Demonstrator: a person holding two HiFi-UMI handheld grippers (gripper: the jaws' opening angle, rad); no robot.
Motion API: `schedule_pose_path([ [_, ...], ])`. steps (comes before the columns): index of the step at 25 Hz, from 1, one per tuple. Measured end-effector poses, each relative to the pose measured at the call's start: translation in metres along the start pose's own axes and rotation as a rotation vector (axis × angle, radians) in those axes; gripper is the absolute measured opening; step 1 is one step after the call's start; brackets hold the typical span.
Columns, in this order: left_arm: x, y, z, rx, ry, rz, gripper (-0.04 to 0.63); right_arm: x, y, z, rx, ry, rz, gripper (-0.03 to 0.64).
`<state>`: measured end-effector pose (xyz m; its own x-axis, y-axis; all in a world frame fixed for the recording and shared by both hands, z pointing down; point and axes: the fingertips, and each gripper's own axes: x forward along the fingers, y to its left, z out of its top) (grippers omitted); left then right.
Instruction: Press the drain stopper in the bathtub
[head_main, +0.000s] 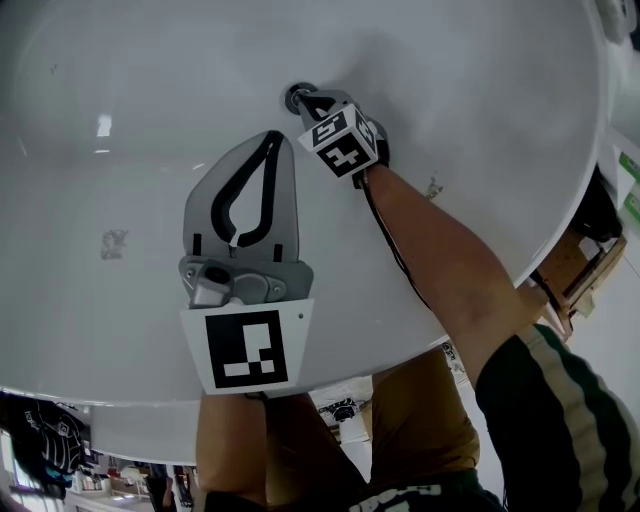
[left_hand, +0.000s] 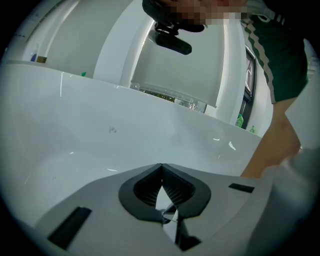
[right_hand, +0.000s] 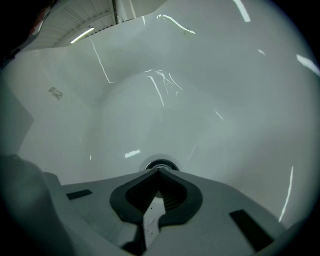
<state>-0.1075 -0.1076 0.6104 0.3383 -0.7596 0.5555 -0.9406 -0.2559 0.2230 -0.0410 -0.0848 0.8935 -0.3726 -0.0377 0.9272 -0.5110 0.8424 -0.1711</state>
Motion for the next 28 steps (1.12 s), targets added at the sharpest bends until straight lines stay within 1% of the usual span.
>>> schedule_pose_path([
  [3,-0.001,0.001,-0.002,0.004,0.006,0.0,0.006,0.006,0.0,-0.003,-0.007,0.014,-0.013,0.014],
  [7,0.0,-0.001,-0.003,0.052,0.009,-0.009,0.006,0.012,0.0,-0.006,-0.022,0.033,-0.02,0.014],
  [10,0.001,-0.001,-0.005,0.026,0.015,-0.018,0.006,0.018,0.001,-0.004,-0.02,0.038,-0.012,0.014],
  [13,0.002,0.0,-0.008,0.017,0.023,-0.02,0.006,0.024,0.004,-0.01,-0.016,0.074,0.004,0.014],
  [20,0.007,0.004,-0.015,-0.007,0.044,-0.013,0.006,0.026,0.006,-0.012,-0.088,0.105,-0.007,0.014],
  [23,0.009,0.004,-0.016,0.008,0.047,-0.005,0.006,0.03,0.006,-0.013,-0.119,0.15,0.017,0.015],
  [26,0.011,0.002,-0.014,0.013,0.043,-0.003,0.006,0.031,0.007,-0.011,-0.154,0.176,0.065,0.014],
  [28,0.011,-0.001,-0.013,0.033,0.042,-0.003,0.006,0.031,0.008,-0.011,-0.176,0.19,0.097,0.014],
])
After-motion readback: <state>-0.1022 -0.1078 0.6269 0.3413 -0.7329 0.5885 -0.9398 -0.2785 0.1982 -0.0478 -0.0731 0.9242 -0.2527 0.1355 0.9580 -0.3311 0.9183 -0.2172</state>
